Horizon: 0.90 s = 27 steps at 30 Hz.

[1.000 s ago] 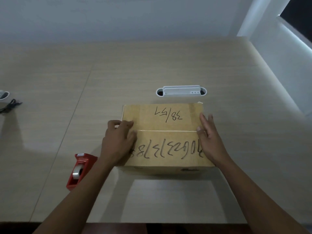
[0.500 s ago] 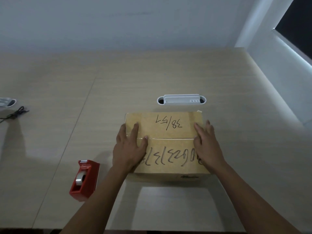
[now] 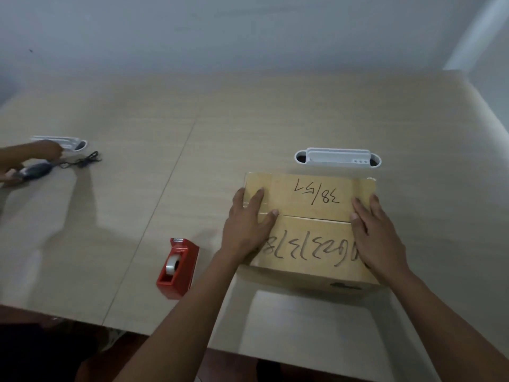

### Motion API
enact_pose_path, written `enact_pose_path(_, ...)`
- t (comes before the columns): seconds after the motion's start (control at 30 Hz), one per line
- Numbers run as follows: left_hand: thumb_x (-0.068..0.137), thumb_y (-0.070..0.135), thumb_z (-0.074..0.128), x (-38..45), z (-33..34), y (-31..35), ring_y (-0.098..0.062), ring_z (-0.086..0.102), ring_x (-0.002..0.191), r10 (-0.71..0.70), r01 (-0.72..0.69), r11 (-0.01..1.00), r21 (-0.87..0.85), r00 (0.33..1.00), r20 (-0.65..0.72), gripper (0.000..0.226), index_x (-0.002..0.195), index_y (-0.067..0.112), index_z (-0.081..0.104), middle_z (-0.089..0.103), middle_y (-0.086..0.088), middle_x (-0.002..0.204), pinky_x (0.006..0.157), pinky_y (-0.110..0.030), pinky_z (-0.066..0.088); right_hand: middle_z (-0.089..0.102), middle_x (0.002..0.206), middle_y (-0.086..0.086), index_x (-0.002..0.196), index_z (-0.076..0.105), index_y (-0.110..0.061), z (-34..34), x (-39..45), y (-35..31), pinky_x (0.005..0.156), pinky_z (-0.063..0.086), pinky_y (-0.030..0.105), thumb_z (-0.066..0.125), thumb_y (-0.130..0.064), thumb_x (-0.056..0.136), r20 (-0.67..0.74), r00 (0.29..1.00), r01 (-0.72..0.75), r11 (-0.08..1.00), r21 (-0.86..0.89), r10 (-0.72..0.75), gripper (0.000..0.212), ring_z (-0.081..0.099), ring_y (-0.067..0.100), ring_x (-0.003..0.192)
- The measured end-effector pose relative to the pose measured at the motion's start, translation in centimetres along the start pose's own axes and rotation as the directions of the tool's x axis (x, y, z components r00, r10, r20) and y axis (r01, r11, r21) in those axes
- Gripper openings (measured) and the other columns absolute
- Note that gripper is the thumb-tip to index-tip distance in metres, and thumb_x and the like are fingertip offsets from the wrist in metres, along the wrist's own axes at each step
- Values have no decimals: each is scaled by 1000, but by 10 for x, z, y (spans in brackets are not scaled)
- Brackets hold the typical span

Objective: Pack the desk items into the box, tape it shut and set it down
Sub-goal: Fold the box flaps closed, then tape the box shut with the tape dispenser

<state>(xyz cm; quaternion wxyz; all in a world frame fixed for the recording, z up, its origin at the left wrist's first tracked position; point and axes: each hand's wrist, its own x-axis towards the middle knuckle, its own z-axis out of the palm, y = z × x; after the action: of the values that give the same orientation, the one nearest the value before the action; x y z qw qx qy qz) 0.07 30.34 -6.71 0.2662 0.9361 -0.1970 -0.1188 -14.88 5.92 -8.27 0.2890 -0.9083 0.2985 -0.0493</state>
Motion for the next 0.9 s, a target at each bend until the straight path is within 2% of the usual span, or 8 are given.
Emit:
enact_pose_path(0.1, 89, 69, 45, 3, -2, -5, -33, 30, 144, -36, 36, 999, -3, 999, -11, 75, 153, 36, 24, 11, -2, 164, 109, -54, 39, 3, 166, -14, 152, 29, -43, 0, 0, -1, 112, 30, 57, 22, -55, 102, -6, 1000, 1, 1000, 1, -1, 52, 17, 21, 151)
enact_pose_path(0.23, 86, 69, 52, 4, -13, -27, -29, 33, 143, -137, 133, 990, -40, 984, -118, 78, 152, 34, 28, 27, -6, 160, 109, -53, 36, 3, 166, -17, 152, 28, -45, 1, 0, -1, 110, 31, 58, 22, -57, 102, -11, 1000, -7, 1000, -2, 7, 52, 16, 19, 151)
enact_pose_path(0.4, 77, 82, 51, -10, -30, -70, -30, 31, 145, -257, 264, 964, 24, 952, -165, 93, 152, 30, 33, 30, -7, 159, 109, -59, 33, 3, 166, -17, 152, 27, -45, 2, 0, 0, 111, 30, 57, 23, -58, 102, -14, 1000, -8, 1000, -2, 8, 52, 15, 18, 152)
enact_pose_path(0.53, 82, 64, 64, -32, -39, -113, -34, 31, 144, -391, 425, 897, 125, 892, -226, 83, 151, 29, 33, 32, -11, 158, 110, -59, 31, 3, 166, -17, 152, 27, -45, 1, 0, -1, 111, 31, 58, 23, -58, 102, -13, 1000, -9, 1000, 1, 9, 53, 15, 18, 152)
enact_pose_path(0.6, 80, 49, 70, -41, -39, -133, -38, 31, 142, -509, 530, 838, 129, 845, -163, 83, 151, 30, 30, 30, -14, 157, 111, -60, 30, 3, 166, -17, 152, 27, -45, 1, 0, -1, 110, 31, 58, 23, -57, 102, -11, 1000, -15, 1000, -2, 15, 52, 15, 18, 152)
enact_pose_path(0.67, 79, 38, 72, -47, -39, -148, -41, 40, 133, -578, 586, 799, 135, 810, -94, 85, 151, 31, 28, 36, -15, 150, 107, -59, 35, 3, 166, -17, 152, 27, -45, 0, -1, -2, 109, 31, 59, 23, -58, 102, -13, 1000, -17, 1000, -6, 17, 52, 15, 18, 152)
enact_pose_path(0.8, 80, 23, 68, -50, -34, -160, -40, 58, 111, -558, 561, 825, 72, 828, -58, 80, 149, 31, 28, 52, -14, 132, 87, -46, 47, 4, 166, -16, 152, 26, -46, 1, 0, -2, 109, 31, 60, 23, -59, 101, -18, 1000, -12, 1000, -12, 12, 53, 16, 19, 151)
enact_pose_path(0.9, 82, 20, 64, -51, -31, -159, -40, 60, 108, -538, 544, 835, 82, 839, -81, 78, 149, 31, 26, 55, -14, 128, 85, -45, 46, 4, 166, -16, 152, 26, -46, 2, -1, -1, 109, 31, 60, 23, -59, 101, -18, 1000, -7, 1000, -10, 7, 53, 16, 19, 152)
